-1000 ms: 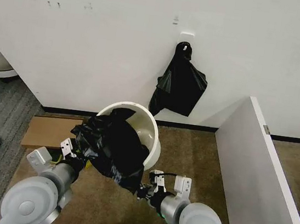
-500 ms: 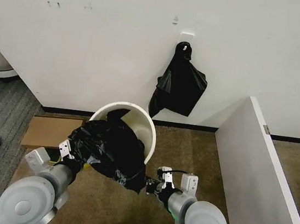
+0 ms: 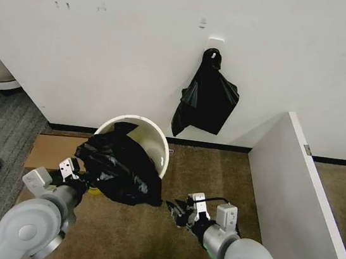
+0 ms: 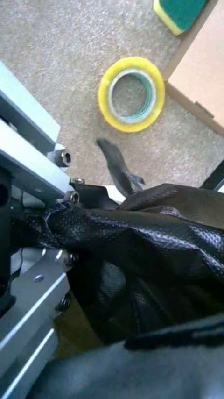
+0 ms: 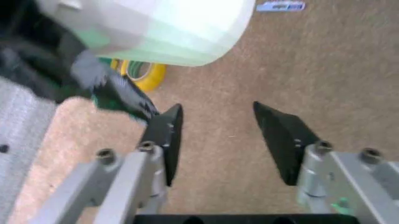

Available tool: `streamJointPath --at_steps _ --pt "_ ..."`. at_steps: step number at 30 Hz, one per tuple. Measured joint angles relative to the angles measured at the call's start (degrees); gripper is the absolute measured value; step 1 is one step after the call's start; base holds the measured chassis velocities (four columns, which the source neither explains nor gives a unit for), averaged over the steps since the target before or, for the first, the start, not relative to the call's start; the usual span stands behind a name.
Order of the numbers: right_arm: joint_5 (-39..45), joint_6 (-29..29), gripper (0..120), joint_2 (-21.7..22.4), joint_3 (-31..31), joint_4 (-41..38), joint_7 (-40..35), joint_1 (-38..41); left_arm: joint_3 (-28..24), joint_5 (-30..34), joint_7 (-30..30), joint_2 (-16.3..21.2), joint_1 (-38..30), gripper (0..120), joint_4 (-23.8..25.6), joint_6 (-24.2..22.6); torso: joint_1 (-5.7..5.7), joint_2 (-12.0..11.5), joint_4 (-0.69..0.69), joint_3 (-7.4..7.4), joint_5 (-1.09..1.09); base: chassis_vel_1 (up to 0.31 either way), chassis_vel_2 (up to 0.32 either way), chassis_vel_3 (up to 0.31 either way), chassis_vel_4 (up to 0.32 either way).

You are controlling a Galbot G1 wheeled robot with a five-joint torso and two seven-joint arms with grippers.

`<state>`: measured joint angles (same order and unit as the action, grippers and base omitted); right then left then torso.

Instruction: Place the garbage bag over the trash bin.

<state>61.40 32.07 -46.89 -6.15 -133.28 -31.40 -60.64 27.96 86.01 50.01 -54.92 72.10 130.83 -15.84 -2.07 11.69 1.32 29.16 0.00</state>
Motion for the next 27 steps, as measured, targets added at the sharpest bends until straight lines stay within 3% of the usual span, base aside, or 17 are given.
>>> streamJointPath --at_steps 5,8,13,14,18,27 --pt "-6.7 0.3 68 2.9 1.1 -3.4 1.9 -2.4 -0.1 -0.4 0.1 0.2 -1.0 1 -1.1 0.5 0.0 0.0 0.0 0.0 0.0 0.0 0.0 0.0 0.0" --pt "-11.4 0.0 74 4.4 1.5 -4.7 3.4 -3.6 -0.1 -0.6 0.2 0.3 -1.3 1 -1.6 0.5 0.0 0.0 0.0 0.0 0.01 0.0 0.0 0.0 0.0" --pt "-24.4 -5.8 95 7.4 2.0 -5.8 9.2 -4.1 0.3 -1.5 0.6 0.6 -1.4 1 -2.2 0.6 0.0 0.0 -0.01 0.0 0.01 0.0 0.0 0.0 0.0" --pt "-24.4 -5.8 95 7.4 2.0 -5.8 9.2 -4.1 0.3 -1.5 0.6 0.6 -1.4 1 -2.2 0.6 0.0 0.0 -0.01 0.0 0.01 0.0 0.0 0.0 0.0" --pt "-33.1 -17.3 100 9.7 2.1 -4.3 18.1 -1.8 -0.6 -2.2 0.8 0.6 -2.0 1 -2.5 0.7 0.0 0.0 -0.01 0.0 0.0 0.0 0.0 0.0 0.0" --pt "-38.3 -27.7 100 11.2 1.9 -3.3 28.8 0.7 -3.0 -3.5 0.9 0.6 -2.9 1 -2.7 0.7 0.0 0.0 0.0 0.0 0.0 0.0 0.0 0.0 0.0"
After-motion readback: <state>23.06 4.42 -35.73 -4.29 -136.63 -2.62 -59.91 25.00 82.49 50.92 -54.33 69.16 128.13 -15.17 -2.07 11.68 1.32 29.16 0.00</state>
